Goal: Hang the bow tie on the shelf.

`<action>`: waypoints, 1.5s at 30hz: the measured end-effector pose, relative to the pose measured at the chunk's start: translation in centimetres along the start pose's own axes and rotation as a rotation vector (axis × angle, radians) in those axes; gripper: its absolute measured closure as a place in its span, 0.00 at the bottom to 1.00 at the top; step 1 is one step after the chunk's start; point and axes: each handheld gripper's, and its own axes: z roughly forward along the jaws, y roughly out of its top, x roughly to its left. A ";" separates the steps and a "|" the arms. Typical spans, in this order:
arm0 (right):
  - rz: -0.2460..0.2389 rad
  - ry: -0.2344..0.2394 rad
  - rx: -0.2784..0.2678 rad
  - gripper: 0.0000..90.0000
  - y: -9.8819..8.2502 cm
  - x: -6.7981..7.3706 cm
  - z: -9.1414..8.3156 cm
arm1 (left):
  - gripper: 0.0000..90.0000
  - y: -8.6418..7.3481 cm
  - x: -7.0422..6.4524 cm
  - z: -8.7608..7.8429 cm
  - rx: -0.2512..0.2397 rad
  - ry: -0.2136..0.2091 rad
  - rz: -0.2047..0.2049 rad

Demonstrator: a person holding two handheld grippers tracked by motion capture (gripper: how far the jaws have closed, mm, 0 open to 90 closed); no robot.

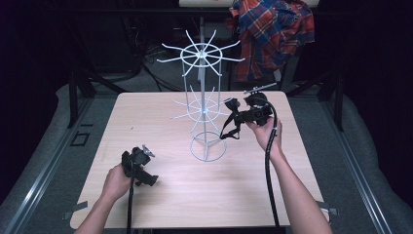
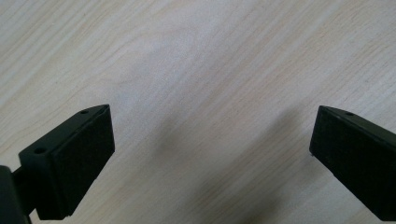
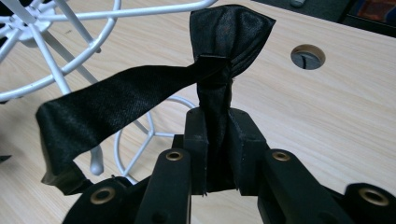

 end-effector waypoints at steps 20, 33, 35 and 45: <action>0.036 0.044 -0.072 0.86 -1.8 0.4 1.5 | 0.00 0.2 -0.1 0.1 -0.004 0.003 0.007; 0.039 0.037 -0.132 0.85 -2.4 1.5 2.6 | 0.00 0.1 -0.1 0.0 -0.005 0.004 0.007; 0.040 0.032 -0.141 0.85 -2.4 1.6 2.6 | 0.00 0.1 -0.1 0.0 -0.005 0.004 0.008; 0.037 0.029 -0.144 0.83 -2.5 2.0 3.2 | 0.00 0.2 -0.1 0.2 -0.003 0.000 0.006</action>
